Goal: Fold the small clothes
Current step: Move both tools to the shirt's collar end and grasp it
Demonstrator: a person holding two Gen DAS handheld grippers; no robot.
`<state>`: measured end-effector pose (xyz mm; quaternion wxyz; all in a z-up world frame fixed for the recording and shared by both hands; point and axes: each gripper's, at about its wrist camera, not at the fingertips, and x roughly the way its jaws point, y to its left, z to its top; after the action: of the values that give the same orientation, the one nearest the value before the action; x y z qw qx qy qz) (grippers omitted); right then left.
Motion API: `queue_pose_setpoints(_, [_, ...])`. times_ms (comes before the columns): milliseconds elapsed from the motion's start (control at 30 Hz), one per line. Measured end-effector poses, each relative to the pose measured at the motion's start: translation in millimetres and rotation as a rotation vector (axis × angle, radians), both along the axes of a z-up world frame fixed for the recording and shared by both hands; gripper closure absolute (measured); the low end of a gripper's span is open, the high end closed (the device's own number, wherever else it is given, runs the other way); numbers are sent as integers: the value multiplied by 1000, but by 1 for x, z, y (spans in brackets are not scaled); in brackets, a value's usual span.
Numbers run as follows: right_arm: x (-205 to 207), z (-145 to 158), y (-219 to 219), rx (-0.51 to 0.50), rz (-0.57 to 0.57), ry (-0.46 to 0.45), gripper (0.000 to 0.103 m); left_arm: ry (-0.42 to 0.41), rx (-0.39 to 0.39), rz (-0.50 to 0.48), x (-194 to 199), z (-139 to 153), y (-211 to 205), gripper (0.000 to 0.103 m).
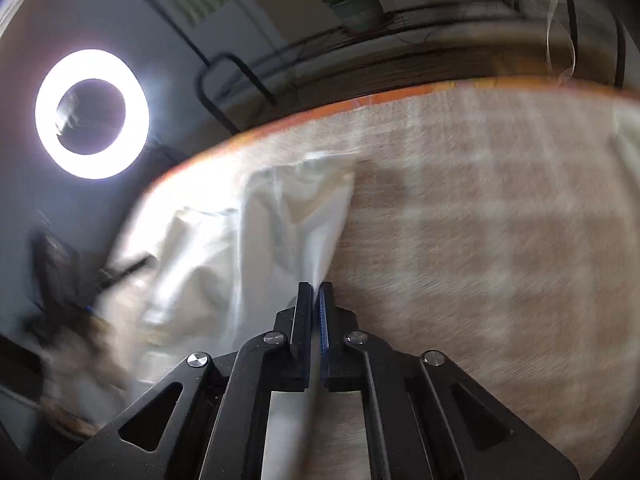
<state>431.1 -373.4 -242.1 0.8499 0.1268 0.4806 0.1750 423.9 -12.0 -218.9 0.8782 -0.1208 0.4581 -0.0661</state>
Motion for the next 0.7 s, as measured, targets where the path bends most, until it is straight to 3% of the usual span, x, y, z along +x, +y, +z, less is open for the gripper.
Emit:
queue_pose_setpoints(67, [3, 5, 4, -82, 21, -15, 103, -3, -5, -2, 4, 0, 0, 82])
queue_pose_setpoints(100, [3, 11, 8, -147, 17, -38, 95, -6, -10, 0, 5, 2, 1, 82])
queue_pose_setpoints(133, [3, 18, 10, -191, 15, -64, 94, -8, -11, 1, 7, 3, 1, 82])
queue_pose_setpoints(267, [10, 35, 15, -138, 50, -132, 94, -1, -15, 4, 11, -1, 3, 81])
queue_pose_setpoints(433, [45, 19, 33, -199, 66, -65, 94, -24, -16, -6, 8, -3, 0, 82])
queue_pose_setpoints(633, [93, 19, 40, -167, 24, -100, 94, -31, -21, -19, 6, -3, -1, 81])
queue_pose_setpoints(700, [97, 24, 35, -104, 25, -115, 94, -21, -42, -28, 10, -2, 1, 81])
